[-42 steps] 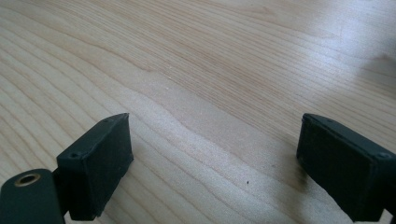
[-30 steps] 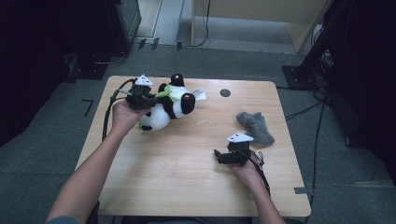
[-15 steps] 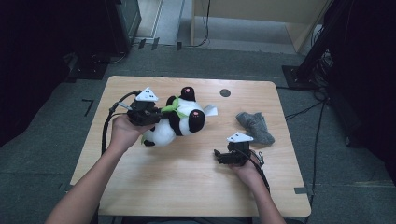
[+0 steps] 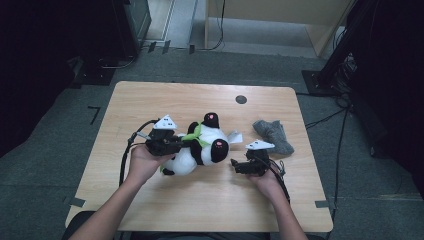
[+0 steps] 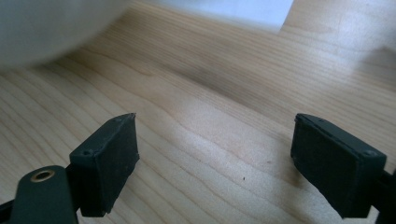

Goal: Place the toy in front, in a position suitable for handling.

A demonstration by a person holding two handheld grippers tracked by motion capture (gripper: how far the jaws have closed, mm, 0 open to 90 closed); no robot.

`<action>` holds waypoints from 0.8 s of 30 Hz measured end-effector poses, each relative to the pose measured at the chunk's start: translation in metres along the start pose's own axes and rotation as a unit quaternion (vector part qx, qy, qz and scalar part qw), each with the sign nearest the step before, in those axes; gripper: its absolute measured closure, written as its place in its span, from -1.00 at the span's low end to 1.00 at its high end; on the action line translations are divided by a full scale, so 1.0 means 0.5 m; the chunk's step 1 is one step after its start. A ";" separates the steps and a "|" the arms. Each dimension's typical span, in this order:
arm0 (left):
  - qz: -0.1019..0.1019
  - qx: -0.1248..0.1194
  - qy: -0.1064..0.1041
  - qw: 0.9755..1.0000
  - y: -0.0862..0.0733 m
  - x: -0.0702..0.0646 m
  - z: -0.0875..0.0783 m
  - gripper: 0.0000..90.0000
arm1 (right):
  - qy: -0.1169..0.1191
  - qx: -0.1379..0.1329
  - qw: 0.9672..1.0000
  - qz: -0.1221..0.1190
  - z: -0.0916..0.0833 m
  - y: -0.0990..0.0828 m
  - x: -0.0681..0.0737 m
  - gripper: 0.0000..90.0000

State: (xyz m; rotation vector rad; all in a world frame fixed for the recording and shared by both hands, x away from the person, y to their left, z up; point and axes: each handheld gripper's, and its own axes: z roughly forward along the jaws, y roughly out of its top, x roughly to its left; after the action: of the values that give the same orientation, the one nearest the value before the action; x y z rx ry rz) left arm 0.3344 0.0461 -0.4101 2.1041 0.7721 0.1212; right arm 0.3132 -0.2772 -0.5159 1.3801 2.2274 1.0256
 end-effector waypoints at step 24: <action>0.013 -0.040 -0.035 0.999 -0.049 -0.019 0.008 -0.11 | -0.008 -0.049 0.999 0.009 -0.069 0.051 -0.023 -0.37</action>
State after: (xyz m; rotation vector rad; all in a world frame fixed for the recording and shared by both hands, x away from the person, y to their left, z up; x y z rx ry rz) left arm 0.3163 0.0483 -0.4294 2.0328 0.6886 0.0904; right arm 0.3141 -0.2944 -0.4749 1.3643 2.1270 1.1112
